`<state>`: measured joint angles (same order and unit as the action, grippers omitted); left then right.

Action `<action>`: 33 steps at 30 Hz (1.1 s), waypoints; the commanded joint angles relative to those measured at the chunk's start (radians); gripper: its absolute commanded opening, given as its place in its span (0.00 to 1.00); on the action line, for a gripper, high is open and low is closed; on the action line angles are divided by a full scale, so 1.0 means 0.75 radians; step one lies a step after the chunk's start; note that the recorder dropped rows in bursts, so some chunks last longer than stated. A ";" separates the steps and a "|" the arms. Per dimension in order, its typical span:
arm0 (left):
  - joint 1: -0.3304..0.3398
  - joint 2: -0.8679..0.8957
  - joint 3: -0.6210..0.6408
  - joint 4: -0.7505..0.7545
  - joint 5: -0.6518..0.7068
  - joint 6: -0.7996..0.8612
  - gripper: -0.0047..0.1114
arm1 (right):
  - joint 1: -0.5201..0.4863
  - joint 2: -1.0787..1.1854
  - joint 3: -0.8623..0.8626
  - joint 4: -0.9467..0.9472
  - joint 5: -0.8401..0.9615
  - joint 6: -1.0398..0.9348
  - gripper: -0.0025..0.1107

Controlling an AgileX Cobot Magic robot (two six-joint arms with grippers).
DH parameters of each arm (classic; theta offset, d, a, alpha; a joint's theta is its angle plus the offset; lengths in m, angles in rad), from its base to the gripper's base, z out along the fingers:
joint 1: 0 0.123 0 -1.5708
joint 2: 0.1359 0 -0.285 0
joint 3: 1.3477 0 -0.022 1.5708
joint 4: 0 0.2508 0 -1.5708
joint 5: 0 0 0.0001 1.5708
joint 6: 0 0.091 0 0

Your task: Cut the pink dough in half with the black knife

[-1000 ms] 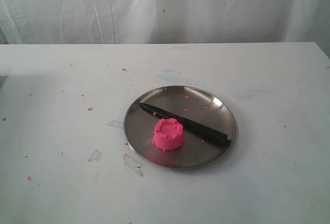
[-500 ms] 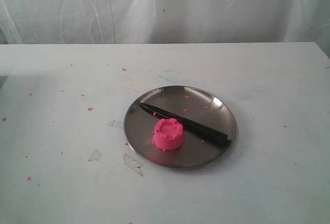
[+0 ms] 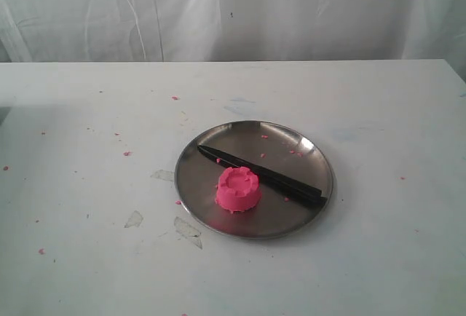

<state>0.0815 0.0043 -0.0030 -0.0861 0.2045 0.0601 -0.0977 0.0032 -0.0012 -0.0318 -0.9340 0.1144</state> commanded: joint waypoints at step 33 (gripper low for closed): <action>-0.009 -0.006 0.004 -0.010 -0.003 0.000 0.04 | -0.004 0.252 -0.326 0.112 1.323 0.243 0.02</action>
<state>0.0815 0.0043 -0.0030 -0.0861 0.2045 0.0601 -0.0977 0.1896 -0.2426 0.0500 0.0554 0.2555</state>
